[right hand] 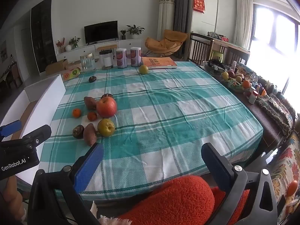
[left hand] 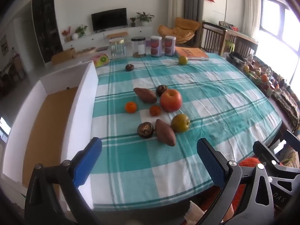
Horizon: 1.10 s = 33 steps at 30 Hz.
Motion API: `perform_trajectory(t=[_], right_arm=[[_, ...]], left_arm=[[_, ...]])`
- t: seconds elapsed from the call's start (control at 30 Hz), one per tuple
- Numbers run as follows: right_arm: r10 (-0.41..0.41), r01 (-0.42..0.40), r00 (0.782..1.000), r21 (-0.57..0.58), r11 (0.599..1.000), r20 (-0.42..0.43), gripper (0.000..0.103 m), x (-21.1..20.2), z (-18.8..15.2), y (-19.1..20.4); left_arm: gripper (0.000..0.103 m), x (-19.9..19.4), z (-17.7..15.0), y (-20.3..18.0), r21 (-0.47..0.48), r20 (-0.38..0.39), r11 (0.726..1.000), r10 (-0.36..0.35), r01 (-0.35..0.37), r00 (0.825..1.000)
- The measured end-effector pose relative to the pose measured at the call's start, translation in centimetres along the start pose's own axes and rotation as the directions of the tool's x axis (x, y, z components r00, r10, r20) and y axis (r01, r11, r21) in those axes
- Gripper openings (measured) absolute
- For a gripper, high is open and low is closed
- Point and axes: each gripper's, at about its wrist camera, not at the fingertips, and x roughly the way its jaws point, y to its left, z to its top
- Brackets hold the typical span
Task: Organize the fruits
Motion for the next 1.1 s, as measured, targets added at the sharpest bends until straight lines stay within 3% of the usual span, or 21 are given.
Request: perform_trajectory(t=[0.23, 0.27, 1.1], right_arm=[[-0.019, 0.019, 1.0, -0.004, 1.0, 0.003, 0.103, 0.0, 0.2, 0.6], [0.008, -0.008, 1.0, 0.0, 1.0, 0.006, 0.103, -0.4, -0.2, 0.4], [0.041, -0.041, 0.999, 0.021, 0.999, 0.0, 0.103, -0.8, -0.6, 0.0]], left_arm=[[0.102, 0.5, 0.1, -0.2, -0.013, -0.02, 1.0, -0.009, 0.009, 1.0], [0.102, 0.5, 0.3, -0.2, -0.014, -0.019, 1.0, -0.007, 0.007, 1.0], [0.102, -0.2, -0.3, 0.2, -0.045, -0.033, 0.999, -0.03, 0.029, 0.999]])
